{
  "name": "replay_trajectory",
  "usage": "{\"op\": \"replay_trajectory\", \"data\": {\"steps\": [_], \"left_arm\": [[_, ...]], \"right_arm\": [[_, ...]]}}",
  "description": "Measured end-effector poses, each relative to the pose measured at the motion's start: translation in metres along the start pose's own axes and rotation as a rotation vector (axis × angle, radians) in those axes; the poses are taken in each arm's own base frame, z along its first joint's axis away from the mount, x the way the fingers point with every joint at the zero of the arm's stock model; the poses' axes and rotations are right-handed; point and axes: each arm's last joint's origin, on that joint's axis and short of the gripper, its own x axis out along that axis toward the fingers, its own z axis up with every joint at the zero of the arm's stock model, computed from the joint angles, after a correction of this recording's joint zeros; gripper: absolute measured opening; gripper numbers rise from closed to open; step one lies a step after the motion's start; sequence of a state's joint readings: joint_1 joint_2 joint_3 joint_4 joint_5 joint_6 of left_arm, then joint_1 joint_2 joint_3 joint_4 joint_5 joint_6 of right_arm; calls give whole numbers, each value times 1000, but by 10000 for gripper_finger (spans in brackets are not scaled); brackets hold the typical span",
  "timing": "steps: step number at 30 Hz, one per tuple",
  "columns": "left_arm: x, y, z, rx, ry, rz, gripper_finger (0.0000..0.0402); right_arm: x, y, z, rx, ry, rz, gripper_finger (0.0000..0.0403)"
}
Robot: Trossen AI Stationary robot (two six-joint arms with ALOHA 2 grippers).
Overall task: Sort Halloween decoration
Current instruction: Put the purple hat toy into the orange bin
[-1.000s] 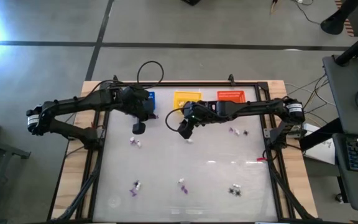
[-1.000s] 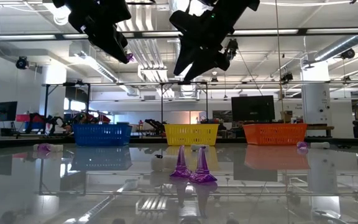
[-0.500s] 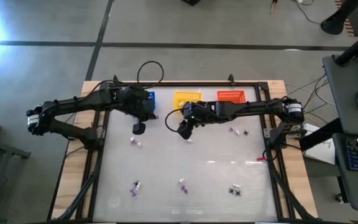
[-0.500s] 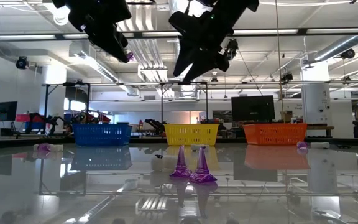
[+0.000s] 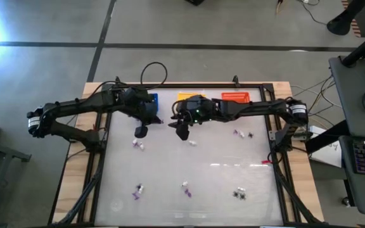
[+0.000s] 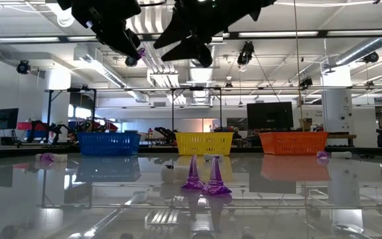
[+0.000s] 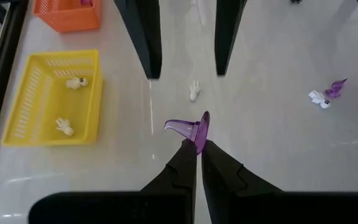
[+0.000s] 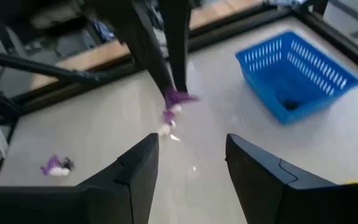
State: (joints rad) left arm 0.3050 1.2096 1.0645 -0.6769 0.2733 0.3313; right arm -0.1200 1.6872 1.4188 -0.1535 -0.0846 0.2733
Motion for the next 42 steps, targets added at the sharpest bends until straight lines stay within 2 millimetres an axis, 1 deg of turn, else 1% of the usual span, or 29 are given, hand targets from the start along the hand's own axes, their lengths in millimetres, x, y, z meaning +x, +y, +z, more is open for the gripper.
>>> {"op": "replay_trajectory", "data": {"steps": [2, 6, 9, 18, 22, 33, 42], "left_arm": [[2, 0, 0, 0, 2, -1, 0], [5, 1, 0, -2, 11, -10, 0], [8, 2, -1, -3, 20, -14, 0], [14, 4, 0, 8, 19, -14, 0], [17, 6, 2, 1, 9, -10, 0], [21, 7, 3, -10, 4, -8, 0], [19, 13, 1, -35, 2, 12, 0]], "right_arm": [[5, 0, -1, -5, -18, 9, 178], [9, 1, 2, -22, -61, 24, 177], [10, 0, 1, -19, -51, 20, 173], [17, -1, -4, -17, -40, 17, 140], [17, -1, -3, -18, -52, 18, 131], [17, -3, -2, 11, -51, 5, 129], [17, -3, -3, 20, -50, -14, 129]]}}
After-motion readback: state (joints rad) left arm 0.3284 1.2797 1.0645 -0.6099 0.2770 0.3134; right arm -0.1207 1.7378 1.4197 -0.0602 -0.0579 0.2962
